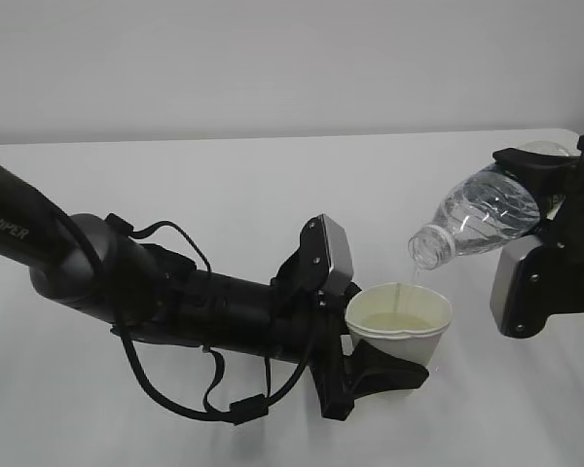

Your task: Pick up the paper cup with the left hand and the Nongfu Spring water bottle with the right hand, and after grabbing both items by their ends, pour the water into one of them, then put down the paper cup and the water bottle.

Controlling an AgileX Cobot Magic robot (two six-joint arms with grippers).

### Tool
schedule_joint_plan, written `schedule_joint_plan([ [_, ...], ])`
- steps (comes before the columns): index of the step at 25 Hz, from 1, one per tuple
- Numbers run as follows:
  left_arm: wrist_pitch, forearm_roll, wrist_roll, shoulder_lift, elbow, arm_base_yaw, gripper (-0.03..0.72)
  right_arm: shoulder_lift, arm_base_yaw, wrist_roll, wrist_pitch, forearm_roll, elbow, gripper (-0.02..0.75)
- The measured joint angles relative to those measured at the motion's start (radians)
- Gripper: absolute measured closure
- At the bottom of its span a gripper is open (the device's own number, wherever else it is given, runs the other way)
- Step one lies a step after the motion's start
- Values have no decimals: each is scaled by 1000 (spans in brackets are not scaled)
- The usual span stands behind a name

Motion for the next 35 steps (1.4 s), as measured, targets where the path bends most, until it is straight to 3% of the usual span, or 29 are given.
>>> schedule_joint_plan([
  [35,2,0,0,0,0,0,260,5,0,-2,-12,-4,0,319],
])
